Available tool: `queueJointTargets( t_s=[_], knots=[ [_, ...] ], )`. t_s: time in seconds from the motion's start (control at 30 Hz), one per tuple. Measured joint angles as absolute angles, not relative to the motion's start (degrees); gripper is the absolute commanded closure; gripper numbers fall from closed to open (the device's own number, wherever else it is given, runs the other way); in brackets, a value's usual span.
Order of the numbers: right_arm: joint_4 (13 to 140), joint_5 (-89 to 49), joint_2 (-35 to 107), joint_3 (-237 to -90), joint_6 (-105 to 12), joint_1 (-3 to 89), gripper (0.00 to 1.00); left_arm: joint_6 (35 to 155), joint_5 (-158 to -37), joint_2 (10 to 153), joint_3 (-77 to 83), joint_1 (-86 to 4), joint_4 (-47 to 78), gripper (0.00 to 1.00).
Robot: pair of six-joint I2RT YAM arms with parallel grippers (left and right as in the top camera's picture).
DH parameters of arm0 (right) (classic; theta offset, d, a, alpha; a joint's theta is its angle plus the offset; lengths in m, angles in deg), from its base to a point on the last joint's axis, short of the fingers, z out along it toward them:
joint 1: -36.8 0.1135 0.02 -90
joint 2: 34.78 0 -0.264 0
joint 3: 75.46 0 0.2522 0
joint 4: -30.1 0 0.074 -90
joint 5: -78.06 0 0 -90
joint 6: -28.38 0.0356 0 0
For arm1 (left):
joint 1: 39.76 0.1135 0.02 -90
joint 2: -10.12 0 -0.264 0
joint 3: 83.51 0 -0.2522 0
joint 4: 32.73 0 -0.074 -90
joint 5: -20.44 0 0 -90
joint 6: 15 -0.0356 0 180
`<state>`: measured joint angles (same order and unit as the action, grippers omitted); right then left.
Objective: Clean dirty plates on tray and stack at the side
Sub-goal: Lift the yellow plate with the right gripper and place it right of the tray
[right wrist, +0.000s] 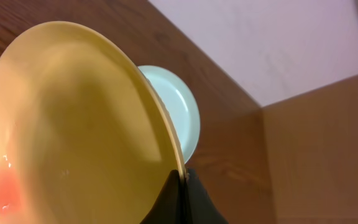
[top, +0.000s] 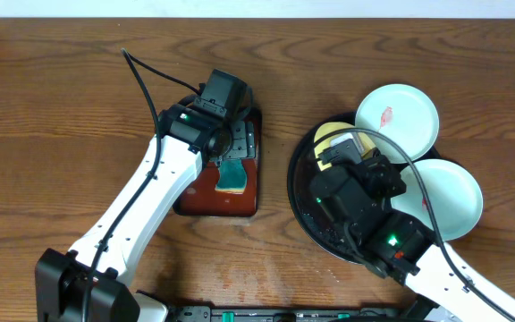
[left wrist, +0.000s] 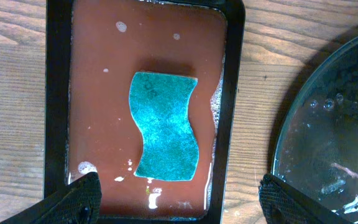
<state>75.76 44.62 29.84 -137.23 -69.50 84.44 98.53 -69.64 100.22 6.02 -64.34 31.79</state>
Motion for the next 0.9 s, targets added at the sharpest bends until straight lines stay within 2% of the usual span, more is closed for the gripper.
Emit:
queueJointTargets(
  t_s=[0.33,0.9],
  knots=[
    [75.2,49.6,29.9,-137.2,-73.5,88.9,0.99,98.5,-69.6,100.2,6.0,-64.3,31.8,0.18],
    [73.3,50.7,29.9,-137.2,-74.2,88.9,0.99,98.5,-69.6,100.2,6.0,-64.3,31.8,0.18]
  ],
)
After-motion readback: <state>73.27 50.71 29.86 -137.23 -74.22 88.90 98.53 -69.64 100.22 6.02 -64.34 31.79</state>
